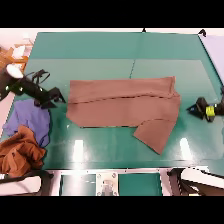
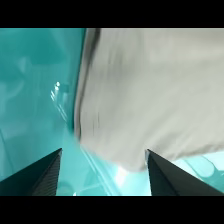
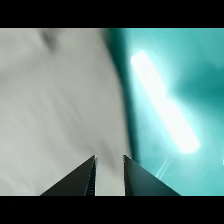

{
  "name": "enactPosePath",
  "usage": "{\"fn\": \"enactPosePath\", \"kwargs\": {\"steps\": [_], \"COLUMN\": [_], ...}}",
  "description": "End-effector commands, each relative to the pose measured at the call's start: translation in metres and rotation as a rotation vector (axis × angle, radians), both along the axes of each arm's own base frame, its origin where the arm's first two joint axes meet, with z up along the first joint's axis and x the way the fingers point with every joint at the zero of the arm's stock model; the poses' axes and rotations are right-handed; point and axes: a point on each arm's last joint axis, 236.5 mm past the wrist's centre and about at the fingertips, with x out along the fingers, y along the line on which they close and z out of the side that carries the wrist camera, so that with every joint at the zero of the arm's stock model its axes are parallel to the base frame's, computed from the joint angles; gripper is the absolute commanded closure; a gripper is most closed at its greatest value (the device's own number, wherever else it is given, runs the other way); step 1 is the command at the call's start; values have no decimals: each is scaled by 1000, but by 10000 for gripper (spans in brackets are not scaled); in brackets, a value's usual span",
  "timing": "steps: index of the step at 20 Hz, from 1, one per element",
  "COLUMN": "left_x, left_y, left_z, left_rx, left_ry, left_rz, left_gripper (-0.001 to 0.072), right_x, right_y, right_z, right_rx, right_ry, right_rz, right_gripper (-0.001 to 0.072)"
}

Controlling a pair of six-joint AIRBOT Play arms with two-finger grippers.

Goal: Fold the shirts.

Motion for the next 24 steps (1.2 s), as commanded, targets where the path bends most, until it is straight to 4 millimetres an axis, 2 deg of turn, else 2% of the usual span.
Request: {"fn": "enactPosePath", "kwargs": {"steps": [1,2,5,7,9,13,14,15,17,18,19,20,22,24], "left_x": [-53,-68,-92,-103,-95,-67,-62,-61,-62,-62,-61,-60,-64,-69], "left_y": [-19,-35,-82,-104,-111,-115,-112,-110,-109,-109,-112,-114,-120,-124], "left_z": [-8,-13,-38,-57,-65,-59,-63,-69,-76,-74,-71,-68,-61,-54], "left_rx": [-39,-79,-153,-167,-152,-147,-137,-126,-118,-121,-127,-130,-127,-126], "left_ry": [-47,-60,-102,-109,-167,-292,-297,-287,-267,-270,-270,-273,-266,-258], "left_rz": [98,117,158,188,250,358,382,393,407,404,398,380,311,272], "left_gripper": [103,103,103,103,104,106,219,288,318,592,685,687,687,688], "right_x": [-70,-81,-102,-105,-101,-89,-86,-84,-86,-87,-88,-88,-86,-79], "right_y": [32,44,75,91,104,119,123,126,132,135,136,138,135,126], "right_z": [-31,-39,-63,-72,-78,-78,-76,-75,-75,-74,-73,-71,-63,-50], "right_rx": [50,66,119,138,149,146,154,159,166,171,175,174,163,131], "right_ry": [100,118,166,163,145,107,100,97,102,104,102,91,83,78], "right_rz": [-118,-122,-131,-121,-117,-86,-84,-78,-55,-44,-28,5,55,69], "right_gripper": [461,412,412,407,366,366,365,353,354,362,471,637,691,692]}}
